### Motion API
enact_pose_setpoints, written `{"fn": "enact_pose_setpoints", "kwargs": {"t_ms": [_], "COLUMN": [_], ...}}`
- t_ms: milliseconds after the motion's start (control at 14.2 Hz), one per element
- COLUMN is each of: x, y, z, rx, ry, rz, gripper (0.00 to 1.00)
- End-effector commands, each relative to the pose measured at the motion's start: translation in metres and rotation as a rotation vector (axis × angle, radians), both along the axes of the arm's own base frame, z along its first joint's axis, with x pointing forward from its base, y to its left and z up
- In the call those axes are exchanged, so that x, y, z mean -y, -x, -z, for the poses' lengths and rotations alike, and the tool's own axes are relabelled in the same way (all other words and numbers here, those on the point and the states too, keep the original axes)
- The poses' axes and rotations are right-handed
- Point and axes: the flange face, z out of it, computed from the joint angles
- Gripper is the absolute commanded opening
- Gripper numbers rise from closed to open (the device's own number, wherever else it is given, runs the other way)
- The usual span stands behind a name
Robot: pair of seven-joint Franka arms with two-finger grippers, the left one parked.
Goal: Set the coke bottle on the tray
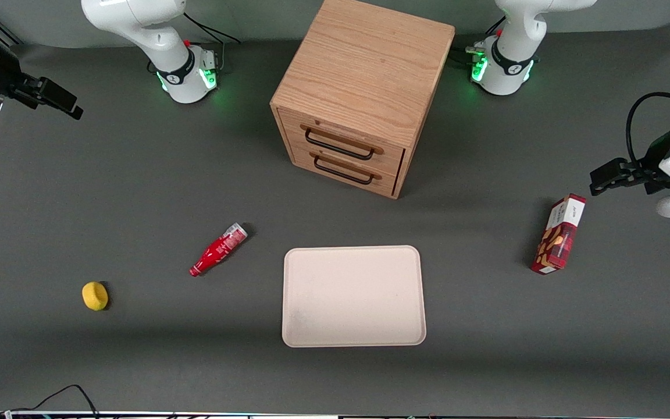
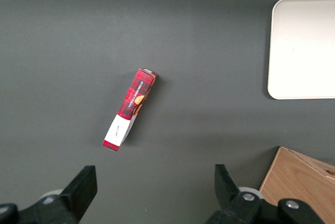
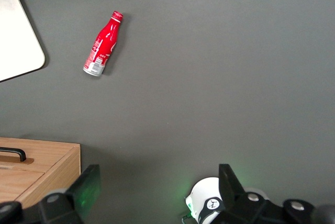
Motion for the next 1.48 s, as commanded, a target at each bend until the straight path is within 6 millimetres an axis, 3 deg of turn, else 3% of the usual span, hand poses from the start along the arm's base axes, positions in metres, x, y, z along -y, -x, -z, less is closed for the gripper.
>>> {"fn": "enact_pose_setpoints", "kwargs": {"t_ms": [0, 353, 635, 917, 1128, 1199, 1410], "x": [-0.001, -0.004, -0.022, -0.036, -0.049, -0.069, -0.115], "y": [-0.001, -0.004, 0.007, 0.002, -0.032, -0.05, -0.097], "z": [-0.007, -0.002, 0.006, 0.0, -0.005, 0.0, 0.047], "rx": [0.007, -0.008, -0.085, -0.055, -0.02, -0.022, -0.027], "ry": [-0.002, -0.001, 0.011, 0.017, 0.012, -0.007, -0.014], "rz": [-0.009, -0.031, -0.066, -0.066, 0.023, 0.059, 0.205], "gripper": [1.0, 1.0, 1.0, 1.0, 1.0, 1.0, 1.0]}}
